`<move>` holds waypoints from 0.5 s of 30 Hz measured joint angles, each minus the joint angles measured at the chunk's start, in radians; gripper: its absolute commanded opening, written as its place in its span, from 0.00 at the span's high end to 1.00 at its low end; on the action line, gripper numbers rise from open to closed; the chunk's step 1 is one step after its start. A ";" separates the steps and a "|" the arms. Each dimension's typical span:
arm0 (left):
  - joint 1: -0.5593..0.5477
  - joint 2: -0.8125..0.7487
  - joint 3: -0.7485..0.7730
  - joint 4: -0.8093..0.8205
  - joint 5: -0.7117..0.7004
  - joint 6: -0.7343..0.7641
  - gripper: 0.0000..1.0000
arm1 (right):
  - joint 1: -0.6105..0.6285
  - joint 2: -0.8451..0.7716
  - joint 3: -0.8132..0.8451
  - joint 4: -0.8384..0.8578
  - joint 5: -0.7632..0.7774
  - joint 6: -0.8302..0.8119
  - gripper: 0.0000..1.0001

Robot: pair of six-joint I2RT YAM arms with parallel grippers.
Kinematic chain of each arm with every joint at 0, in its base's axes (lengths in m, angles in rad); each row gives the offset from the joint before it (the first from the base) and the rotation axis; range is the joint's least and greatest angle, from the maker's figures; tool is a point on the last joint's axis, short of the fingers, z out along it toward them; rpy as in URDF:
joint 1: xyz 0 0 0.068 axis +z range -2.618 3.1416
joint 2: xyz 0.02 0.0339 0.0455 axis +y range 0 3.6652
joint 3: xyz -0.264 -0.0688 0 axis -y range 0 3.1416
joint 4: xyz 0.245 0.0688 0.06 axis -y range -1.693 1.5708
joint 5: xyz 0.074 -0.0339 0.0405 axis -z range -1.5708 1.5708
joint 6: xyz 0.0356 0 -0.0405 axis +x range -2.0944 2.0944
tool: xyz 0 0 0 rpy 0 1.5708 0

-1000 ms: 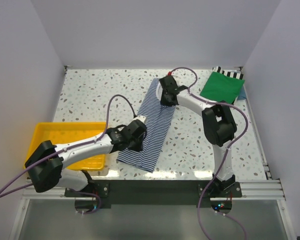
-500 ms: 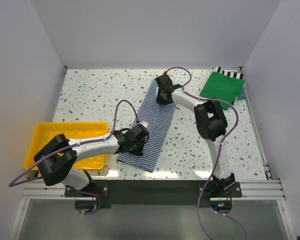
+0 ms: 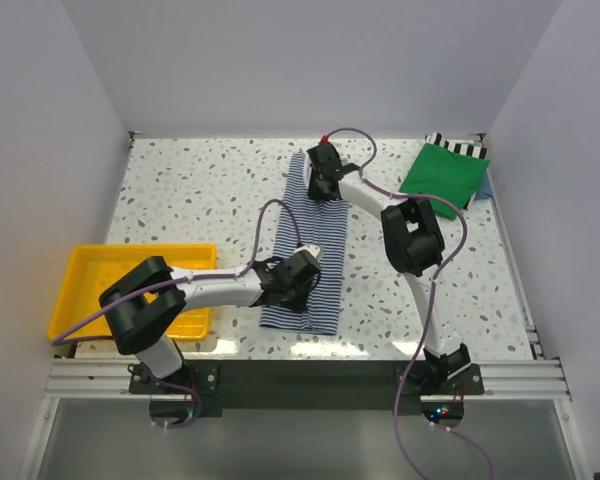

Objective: Fold and stack the tank tops
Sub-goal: Fold the tank top

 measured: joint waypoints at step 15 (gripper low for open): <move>-0.012 0.160 0.184 0.007 -0.006 -0.030 0.91 | -0.080 0.125 0.256 -0.039 -0.155 -0.086 0.47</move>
